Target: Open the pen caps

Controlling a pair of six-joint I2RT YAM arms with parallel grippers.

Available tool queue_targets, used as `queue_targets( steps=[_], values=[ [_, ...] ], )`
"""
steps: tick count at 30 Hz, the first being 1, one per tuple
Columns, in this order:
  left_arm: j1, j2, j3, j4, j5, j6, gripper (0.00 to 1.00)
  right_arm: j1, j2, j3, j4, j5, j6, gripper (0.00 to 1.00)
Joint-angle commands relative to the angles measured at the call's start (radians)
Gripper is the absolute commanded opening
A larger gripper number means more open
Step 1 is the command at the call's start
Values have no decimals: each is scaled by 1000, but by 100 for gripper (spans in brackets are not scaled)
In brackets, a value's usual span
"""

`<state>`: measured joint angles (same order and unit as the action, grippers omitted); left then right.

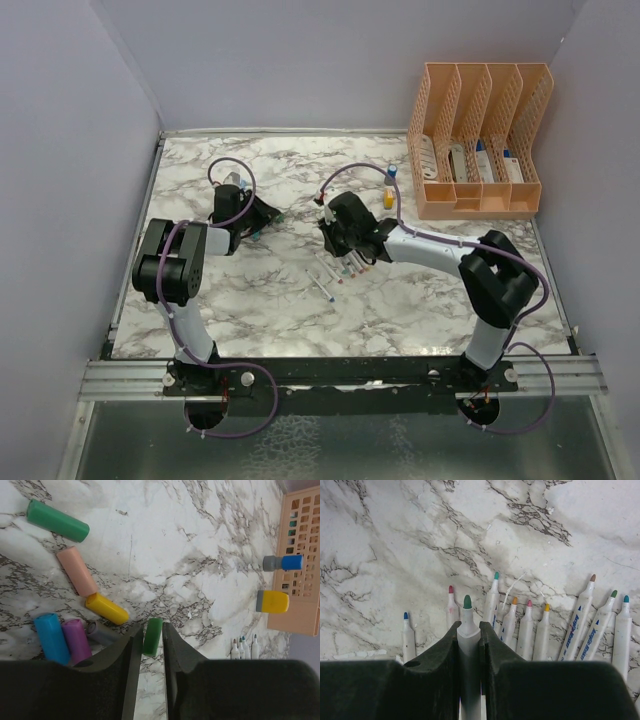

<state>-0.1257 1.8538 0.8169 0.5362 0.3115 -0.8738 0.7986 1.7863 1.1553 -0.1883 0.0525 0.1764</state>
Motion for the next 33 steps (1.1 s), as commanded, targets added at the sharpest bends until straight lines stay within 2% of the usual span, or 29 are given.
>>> queue_targets(
  steps=[1, 7, 9, 21, 28, 33],
  values=[
    [10, -8, -18, -2, 10, 16, 26, 5, 26, 3, 21, -15, -25, 1],
    [19, -24, -27, -2, 13, 11, 26, 7, 32, -4, 29, -23, -44, 1],
    [25, -47, -33, -2, 11, 5, 31, 8, 43, -1, 28, -23, -48, 2],
    [35, -311, -96, -2, -38, 0, 38, 16, 100, 40, 27, -28, -58, 1],
    [40, -374, -131, -4, -42, -7, 38, 17, 112, 68, 17, -24, -64, 2],
    [50, -377, -140, -2, -35, -10, 38, 17, 115, 79, 13, -22, -56, 18]
  ],
)
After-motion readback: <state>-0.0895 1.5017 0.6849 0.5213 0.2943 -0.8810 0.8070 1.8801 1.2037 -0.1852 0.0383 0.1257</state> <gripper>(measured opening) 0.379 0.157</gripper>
